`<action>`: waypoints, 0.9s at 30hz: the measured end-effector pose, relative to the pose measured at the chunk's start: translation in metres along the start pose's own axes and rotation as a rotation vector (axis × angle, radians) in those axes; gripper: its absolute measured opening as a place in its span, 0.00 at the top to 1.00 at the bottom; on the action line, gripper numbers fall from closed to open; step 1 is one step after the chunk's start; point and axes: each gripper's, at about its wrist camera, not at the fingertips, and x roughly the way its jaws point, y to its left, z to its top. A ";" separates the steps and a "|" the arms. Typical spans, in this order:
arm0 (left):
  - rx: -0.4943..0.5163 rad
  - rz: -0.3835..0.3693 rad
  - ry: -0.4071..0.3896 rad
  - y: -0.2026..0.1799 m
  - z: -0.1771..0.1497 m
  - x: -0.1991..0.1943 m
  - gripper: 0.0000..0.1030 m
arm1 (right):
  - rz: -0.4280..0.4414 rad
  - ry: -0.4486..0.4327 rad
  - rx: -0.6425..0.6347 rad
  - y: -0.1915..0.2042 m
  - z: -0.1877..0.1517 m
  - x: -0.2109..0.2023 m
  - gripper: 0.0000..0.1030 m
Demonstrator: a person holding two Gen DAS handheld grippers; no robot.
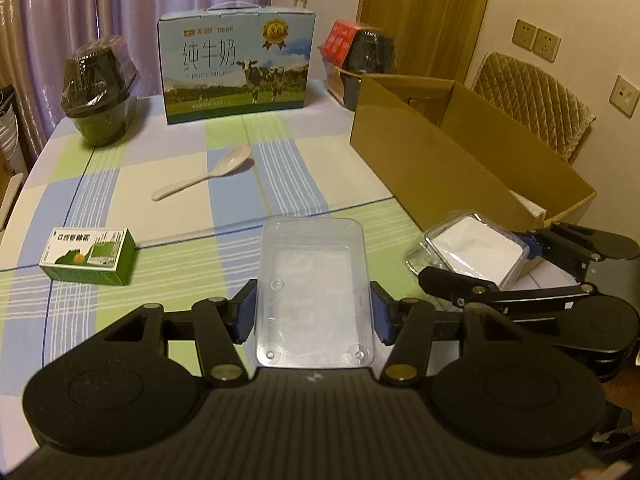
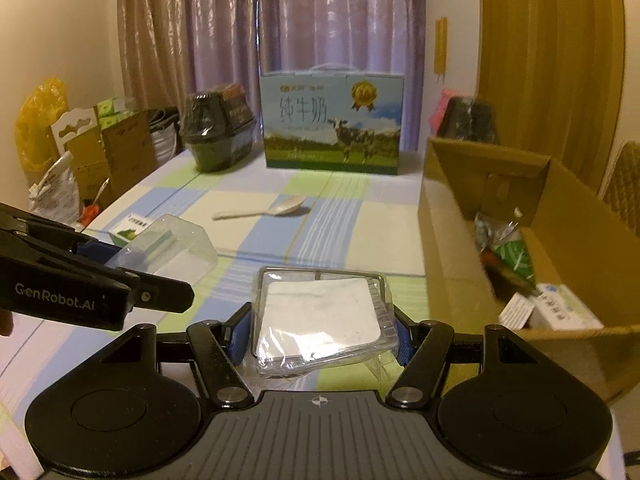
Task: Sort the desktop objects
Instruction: 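Carry both trays over the cardboard box with both tools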
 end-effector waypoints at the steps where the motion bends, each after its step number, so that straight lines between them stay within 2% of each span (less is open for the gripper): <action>1: 0.000 -0.002 -0.005 -0.001 0.002 -0.001 0.50 | -0.009 -0.007 -0.007 0.000 0.001 -0.002 0.38; 12: 0.020 -0.023 -0.053 -0.018 0.017 -0.009 0.50 | -0.067 -0.065 -0.026 -0.013 0.013 -0.019 0.38; 27: 0.053 -0.083 -0.125 -0.059 0.055 -0.007 0.50 | -0.194 -0.167 0.041 -0.063 0.041 -0.052 0.38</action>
